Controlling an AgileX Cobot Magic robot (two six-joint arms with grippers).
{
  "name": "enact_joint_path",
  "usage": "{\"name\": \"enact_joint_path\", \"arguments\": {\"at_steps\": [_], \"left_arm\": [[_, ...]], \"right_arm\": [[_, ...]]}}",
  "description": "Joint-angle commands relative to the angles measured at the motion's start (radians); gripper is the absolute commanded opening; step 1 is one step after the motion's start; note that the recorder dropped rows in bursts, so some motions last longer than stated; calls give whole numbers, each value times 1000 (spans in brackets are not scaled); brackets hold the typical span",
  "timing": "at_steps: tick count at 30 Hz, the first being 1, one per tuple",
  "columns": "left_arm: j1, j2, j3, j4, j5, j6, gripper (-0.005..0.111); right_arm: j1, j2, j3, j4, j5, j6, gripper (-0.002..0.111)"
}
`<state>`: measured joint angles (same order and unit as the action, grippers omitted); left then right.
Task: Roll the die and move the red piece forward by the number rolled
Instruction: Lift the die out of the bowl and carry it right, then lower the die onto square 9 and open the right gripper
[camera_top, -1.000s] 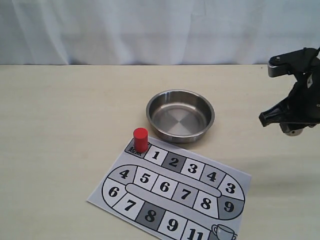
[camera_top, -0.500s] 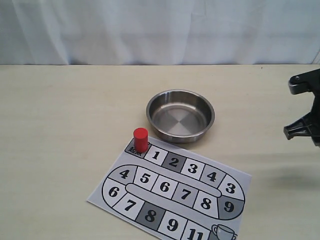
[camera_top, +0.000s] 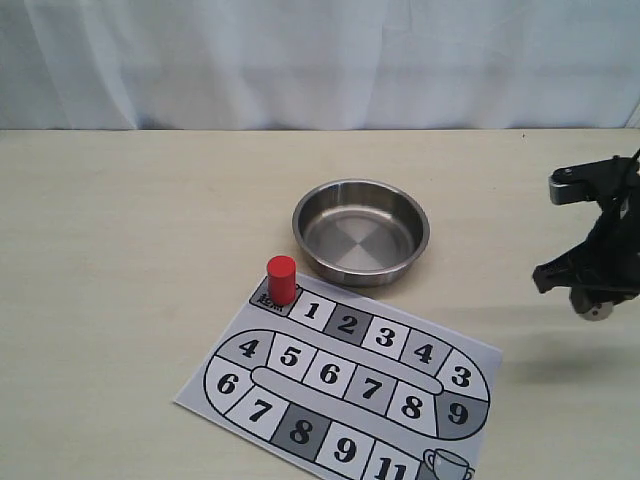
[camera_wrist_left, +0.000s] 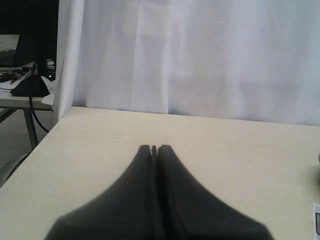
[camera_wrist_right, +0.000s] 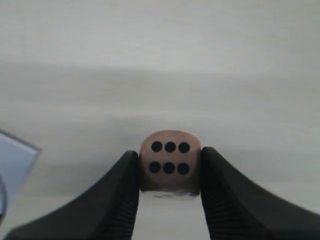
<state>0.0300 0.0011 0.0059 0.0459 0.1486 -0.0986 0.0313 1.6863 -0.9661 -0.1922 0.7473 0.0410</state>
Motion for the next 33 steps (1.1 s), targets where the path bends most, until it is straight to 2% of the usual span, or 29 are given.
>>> {"name": "enact_joint_path", "arguments": {"at_steps": [1, 3, 6, 14, 23, 25, 27, 33], "left_arm": [[-6, -1, -6, -1, -6, -2, 0], [-6, -1, -6, -1, -6, -2, 0], [-6, -1, -6, -1, -6, -2, 0], [-6, -1, -6, -1, -6, -2, 0], [-6, -1, -6, -1, -6, -2, 0], [-6, -1, -6, -1, -6, -2, 0], [-6, -1, -6, -1, -6, -2, 0], [-6, -1, -6, -1, -6, -2, 0]], "right_arm": [[-5, 26, -4, 376, -19, -311, 53], [-5, 26, -20, 488, -10, -408, 64], [-5, 21, -55, 540, 25, -498, 72], [-5, 21, -67, 502, 31, -484, 73], [-5, 21, -67, 231, 43, -215, 72], [-5, 21, -67, 220, 56, -212, 67], [-5, 21, -67, 220, 69, -212, 57], [-5, 19, -67, 220, 150, -212, 12]]}}
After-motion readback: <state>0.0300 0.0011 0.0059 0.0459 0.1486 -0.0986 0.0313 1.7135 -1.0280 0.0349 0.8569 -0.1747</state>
